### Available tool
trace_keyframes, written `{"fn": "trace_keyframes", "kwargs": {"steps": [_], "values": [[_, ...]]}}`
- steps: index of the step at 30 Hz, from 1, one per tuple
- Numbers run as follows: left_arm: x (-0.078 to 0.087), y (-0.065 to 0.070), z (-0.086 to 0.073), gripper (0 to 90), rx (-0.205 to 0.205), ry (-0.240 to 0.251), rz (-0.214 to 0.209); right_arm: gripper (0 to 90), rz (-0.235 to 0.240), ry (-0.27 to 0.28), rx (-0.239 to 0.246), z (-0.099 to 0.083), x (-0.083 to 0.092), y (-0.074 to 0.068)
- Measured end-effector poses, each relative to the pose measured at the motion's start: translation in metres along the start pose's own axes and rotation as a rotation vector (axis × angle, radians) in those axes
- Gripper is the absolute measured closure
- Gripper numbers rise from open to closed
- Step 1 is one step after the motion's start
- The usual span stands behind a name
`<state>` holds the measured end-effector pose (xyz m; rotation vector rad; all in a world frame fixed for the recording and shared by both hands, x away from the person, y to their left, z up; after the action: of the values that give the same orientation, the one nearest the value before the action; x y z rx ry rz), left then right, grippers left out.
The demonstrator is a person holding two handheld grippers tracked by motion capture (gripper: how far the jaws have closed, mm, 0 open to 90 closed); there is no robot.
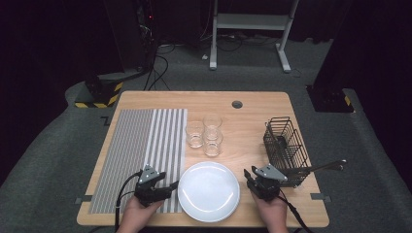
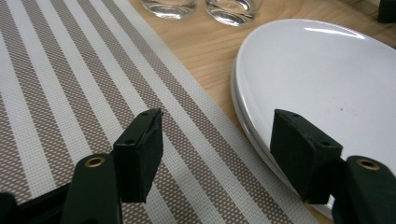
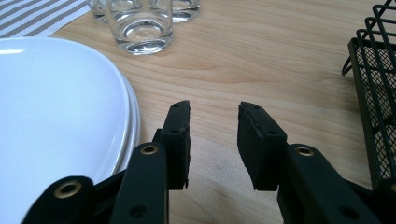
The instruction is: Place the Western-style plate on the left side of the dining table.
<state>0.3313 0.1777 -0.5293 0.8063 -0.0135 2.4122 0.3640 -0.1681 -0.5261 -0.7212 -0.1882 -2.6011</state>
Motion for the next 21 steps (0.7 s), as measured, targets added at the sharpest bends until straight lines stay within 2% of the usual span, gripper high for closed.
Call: {"fn": "trace_keyframes", "kwargs": {"steps": [4,6,11,14,17,18,21], "values": [[0.000,0.001,-0.002,37.1,0.001,-0.004,-0.016,63.8,0.023,-0.005,-0.002,0.000,0.003,-0.005],[0.000,0.002,-0.005,39.0,0.036,-0.007,-0.061,63.0,0.038,-0.007,-0.001,0.001,0.005,-0.008],[-0.001,0.004,-0.007,39.2,0.034,-0.007,-0.077,62.2,0.055,-0.011,-0.009,0.001,0.007,-0.013],[0.001,0.005,-0.007,39.5,0.082,-0.007,-0.118,60.3,0.088,-0.019,-0.032,0.000,0.006,-0.017],[0.001,0.006,-0.008,40.5,0.068,-0.003,-0.117,60.3,0.116,-0.023,-0.041,0.000,0.005,-0.020],[0.000,0.008,-0.008,40.5,0.046,-0.011,-0.105,59.6,0.133,-0.022,-0.046,0.002,0.006,-0.023],[0.000,0.009,-0.008,40.5,0.055,-0.007,-0.115,59.4,0.143,-0.024,-0.046,0.002,0.006,-0.026]]}}
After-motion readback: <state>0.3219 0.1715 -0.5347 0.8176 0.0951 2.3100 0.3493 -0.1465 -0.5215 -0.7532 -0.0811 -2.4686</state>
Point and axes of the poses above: each handheld gripper's, and its own axes: x roughly backward along the jaws, z roughly out of its top, y roughly to its right, the point moved 4 cm from there along -x, roughly forward along the jaws, and after that the axes turned 3 degrees about y, right-handed, at the moved point
